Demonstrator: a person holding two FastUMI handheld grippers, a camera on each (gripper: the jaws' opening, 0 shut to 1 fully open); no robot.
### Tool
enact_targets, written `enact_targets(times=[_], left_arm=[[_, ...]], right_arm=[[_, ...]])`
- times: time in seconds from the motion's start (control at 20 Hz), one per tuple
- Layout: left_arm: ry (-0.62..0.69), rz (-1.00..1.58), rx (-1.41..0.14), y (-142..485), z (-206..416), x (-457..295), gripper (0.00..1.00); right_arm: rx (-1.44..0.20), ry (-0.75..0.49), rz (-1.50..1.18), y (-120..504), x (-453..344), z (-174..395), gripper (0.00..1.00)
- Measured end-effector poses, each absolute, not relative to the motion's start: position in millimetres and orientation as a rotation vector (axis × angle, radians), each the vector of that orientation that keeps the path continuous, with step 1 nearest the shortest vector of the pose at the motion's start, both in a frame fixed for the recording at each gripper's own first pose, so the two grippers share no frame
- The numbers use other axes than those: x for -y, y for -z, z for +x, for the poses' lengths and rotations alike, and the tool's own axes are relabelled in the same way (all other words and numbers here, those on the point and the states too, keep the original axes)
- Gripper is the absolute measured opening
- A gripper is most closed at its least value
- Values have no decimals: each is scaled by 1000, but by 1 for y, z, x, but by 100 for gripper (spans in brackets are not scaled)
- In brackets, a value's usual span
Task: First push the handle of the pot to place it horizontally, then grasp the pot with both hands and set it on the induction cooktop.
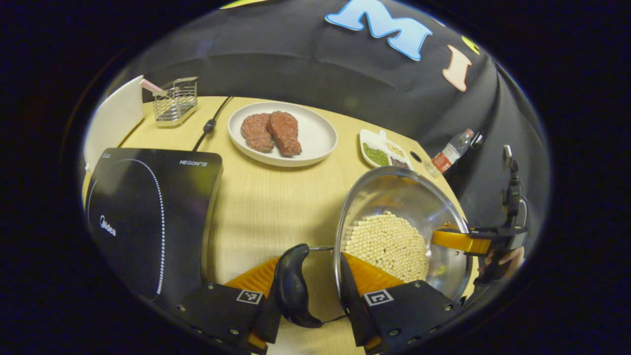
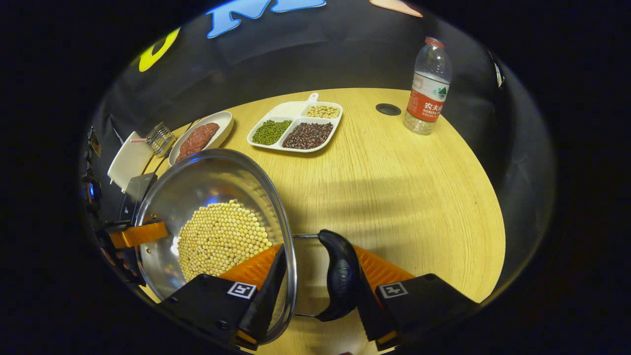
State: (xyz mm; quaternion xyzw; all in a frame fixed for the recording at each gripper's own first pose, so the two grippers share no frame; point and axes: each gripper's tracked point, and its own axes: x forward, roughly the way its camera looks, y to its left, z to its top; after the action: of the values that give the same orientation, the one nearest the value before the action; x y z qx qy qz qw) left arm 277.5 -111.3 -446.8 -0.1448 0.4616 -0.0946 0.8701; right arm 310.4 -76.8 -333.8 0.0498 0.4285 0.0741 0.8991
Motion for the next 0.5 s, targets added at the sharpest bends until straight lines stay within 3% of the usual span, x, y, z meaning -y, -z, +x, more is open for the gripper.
enact_targets(times=[0.1,0.15,0.25,0.3,0.4,0.45,0.5], left_arm=[[205,-311,-969,448,277,112,62],[209,-315,-971,449,276,112,58],[205,-325,-979,449,274,112,59],[200,-321,-985,448,273,111,53],[199,-303,-989,449,274,112,58],[194,-297,-996,450,273,112,53],[195,-289,-999,448,271,112,57]], right_arm=[[-894,-159,127,334,76,311,73],[-897,-156,140,334,76,310,68],[-892,-167,148,333,77,311,65],[-901,-177,156,334,77,309,64],[-916,-190,165,336,75,306,61],[-921,-186,161,338,73,306,58],[-921,-190,154,338,74,304,55]])
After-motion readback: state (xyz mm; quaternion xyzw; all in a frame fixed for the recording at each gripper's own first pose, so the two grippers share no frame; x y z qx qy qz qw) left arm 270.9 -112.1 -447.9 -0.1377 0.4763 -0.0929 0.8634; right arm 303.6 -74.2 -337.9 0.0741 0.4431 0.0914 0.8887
